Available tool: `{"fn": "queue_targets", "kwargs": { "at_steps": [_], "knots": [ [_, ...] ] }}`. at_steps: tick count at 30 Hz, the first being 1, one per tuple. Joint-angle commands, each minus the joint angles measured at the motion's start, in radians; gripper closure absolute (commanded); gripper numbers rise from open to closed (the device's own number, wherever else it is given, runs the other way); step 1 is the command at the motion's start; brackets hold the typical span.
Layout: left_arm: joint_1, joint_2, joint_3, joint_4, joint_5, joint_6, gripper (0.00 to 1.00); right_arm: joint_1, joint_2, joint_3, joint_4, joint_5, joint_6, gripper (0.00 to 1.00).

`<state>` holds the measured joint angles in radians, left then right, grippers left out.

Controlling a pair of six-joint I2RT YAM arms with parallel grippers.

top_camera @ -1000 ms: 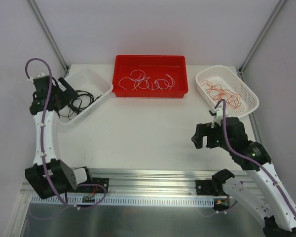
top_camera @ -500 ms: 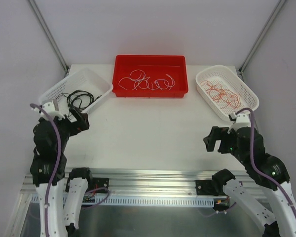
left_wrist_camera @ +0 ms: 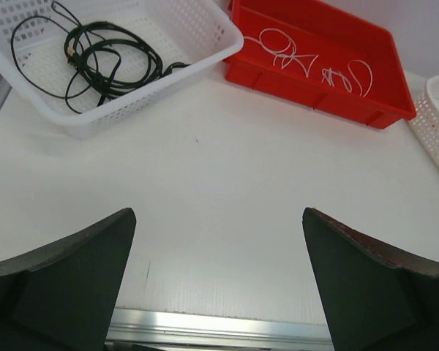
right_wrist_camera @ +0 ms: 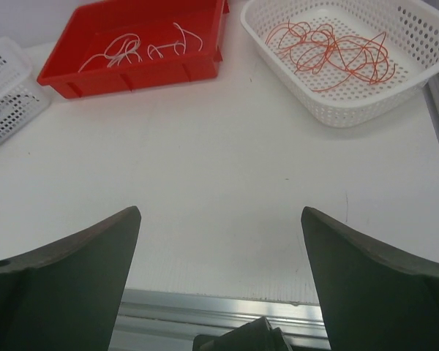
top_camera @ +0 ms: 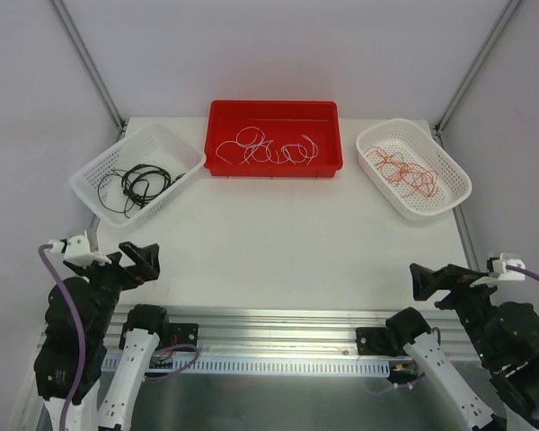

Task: Untangle the cables

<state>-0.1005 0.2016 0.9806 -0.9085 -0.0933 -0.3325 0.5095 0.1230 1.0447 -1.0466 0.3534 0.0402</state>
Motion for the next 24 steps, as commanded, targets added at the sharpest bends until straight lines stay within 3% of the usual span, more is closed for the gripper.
{"fn": "queue_targets", "kwargs": {
  "at_steps": [1, 11, 24],
  "knots": [
    [-0.051, -0.086, 0.027, -0.027, -0.101, -0.014, 0.01, 0.004, -0.065, 0.020, 0.007, 0.021, -0.022, 0.03],
    [-0.065, -0.356, 0.012, -0.029, -0.171, -0.033, 0.01, 0.004, -0.171, 0.025, -0.007, 0.065, -0.006, 0.03],
    [-0.065, -0.364, -0.017, -0.018, -0.270, -0.095, 0.01, 0.004, -0.180, 0.023, -0.009, 0.084, -0.002, 0.03]
  ]
}}
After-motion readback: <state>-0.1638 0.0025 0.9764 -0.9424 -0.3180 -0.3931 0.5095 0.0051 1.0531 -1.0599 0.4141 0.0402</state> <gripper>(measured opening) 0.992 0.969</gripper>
